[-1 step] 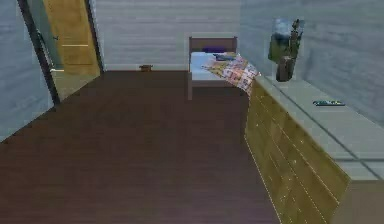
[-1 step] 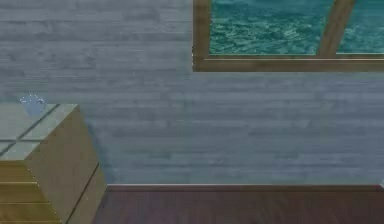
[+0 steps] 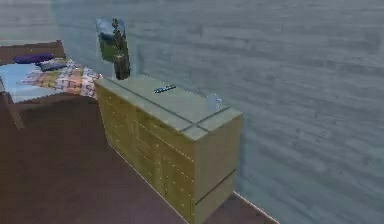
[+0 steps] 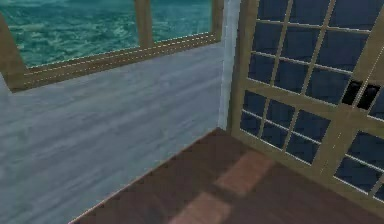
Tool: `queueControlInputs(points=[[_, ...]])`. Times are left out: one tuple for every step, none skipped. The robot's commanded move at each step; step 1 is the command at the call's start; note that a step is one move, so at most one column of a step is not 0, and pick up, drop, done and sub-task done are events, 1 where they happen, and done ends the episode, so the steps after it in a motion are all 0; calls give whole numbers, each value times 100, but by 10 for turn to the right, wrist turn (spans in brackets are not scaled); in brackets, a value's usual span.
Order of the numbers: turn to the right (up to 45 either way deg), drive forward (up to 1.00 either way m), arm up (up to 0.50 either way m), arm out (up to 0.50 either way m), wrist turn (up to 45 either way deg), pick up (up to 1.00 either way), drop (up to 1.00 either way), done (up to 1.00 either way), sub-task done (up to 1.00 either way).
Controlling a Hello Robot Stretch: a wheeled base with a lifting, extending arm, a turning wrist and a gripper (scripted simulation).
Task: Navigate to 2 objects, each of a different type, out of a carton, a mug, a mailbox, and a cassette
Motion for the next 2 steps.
queueControlInputs(points=[[270, 0, 0, 0, 0, 0, 0, 0, 0], [0, 55, 0, 0, 0, 0, 0, 0, 0]])
